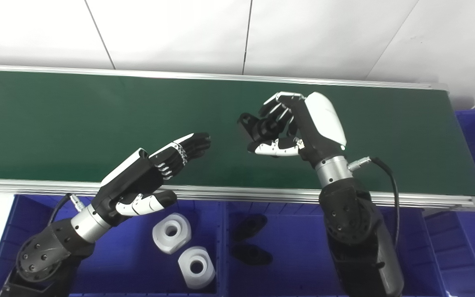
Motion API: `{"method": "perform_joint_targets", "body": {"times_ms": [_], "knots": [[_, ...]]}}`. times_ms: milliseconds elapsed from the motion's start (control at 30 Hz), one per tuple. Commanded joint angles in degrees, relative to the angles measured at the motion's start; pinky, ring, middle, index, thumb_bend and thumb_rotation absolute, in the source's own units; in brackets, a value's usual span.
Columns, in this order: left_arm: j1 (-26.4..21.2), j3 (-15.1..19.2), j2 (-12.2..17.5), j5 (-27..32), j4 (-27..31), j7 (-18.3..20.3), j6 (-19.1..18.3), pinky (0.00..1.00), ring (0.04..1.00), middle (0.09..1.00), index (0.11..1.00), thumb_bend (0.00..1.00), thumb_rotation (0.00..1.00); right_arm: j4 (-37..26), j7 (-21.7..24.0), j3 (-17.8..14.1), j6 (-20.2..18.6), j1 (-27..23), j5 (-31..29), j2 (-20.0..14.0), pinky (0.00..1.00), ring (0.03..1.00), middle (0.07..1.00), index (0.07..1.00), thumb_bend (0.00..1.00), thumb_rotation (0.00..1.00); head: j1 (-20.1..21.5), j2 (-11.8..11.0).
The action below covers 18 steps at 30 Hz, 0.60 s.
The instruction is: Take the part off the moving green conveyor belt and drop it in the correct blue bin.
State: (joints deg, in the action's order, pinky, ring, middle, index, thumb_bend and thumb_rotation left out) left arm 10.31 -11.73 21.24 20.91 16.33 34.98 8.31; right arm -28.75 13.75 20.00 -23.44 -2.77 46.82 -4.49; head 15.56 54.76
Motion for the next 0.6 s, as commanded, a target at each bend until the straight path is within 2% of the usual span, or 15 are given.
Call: {"method": "perform_joint_targets", "body": {"times_ms": [0,300,567], "knots": [[-1.2,0.6,0.5,1.7,0.9,0.2,0.0,0.96,0.966,0.966,0.941,0.36,0.58,-2.6,0.4,0.3,-0.1,0.7,1.4,0.8,0.28,0.383,0.462,0.511,0.52,0.0,-0.1,0.4],[-1.7,1.0,0.8,2.7,1.2,0.6,-0.9,0.97,0.965,0.965,0.941,0.35,0.54,-8.7,3.5,0.5,0.1,7.5,3.1,1.7,0.25,0.37,0.464,0.515,0.52,0.0,-0.3,0.8],[-1.7,1.4,1.0,2.6,1.6,0.8,-1.4,0.98,0.97,0.965,0.941,0.36,0.56,-13.1,3.1,0.5,1.4,14.3,3.1,3.6,0.26,0.377,0.446,0.512,0.52,0.0,-1.3,0.7]]}}
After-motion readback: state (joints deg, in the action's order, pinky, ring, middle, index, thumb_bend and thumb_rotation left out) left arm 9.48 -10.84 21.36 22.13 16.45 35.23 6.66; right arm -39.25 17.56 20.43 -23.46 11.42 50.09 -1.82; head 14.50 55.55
